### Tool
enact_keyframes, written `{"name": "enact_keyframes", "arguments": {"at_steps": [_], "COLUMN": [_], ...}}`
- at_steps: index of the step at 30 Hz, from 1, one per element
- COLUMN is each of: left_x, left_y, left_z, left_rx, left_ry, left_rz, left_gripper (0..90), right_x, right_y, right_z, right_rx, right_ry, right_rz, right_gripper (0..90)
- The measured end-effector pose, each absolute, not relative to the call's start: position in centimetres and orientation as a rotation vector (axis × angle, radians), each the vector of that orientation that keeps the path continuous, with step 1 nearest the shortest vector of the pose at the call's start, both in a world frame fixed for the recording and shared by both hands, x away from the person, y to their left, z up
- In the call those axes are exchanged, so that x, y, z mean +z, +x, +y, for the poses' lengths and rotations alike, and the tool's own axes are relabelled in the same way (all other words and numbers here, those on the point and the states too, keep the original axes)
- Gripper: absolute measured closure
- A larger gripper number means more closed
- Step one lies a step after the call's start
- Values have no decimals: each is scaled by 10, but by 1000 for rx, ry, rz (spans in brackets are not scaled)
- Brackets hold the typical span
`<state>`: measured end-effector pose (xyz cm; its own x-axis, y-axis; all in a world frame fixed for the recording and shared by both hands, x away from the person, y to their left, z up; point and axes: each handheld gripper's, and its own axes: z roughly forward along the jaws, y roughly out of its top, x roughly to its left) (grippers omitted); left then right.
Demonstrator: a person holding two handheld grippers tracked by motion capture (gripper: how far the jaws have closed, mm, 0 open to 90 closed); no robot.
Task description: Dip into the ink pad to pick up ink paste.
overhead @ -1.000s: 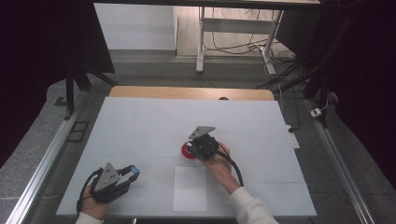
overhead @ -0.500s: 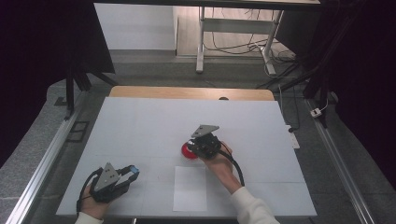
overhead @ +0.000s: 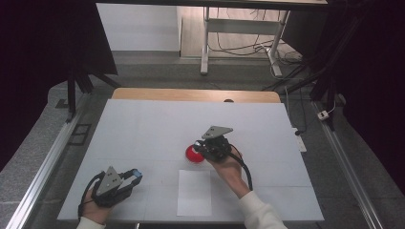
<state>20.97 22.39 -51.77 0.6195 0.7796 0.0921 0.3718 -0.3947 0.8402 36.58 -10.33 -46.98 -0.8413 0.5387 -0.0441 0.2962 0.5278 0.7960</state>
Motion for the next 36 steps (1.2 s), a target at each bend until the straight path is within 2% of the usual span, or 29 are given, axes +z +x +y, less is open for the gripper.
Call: {"name": "enact_keyframes", "arguments": {"at_steps": [36], "left_x": [-518], "left_y": [212], "left_z": [224], "left_rx": [615], "left_ry": [2007], "left_rz": [902], "left_gripper": [656], "right_x": [-453], "right_y": [342], "right_z": [-130], "right_rx": [1384], "right_ry": [676], "right_rz": [2450], "right_gripper": [756]}}
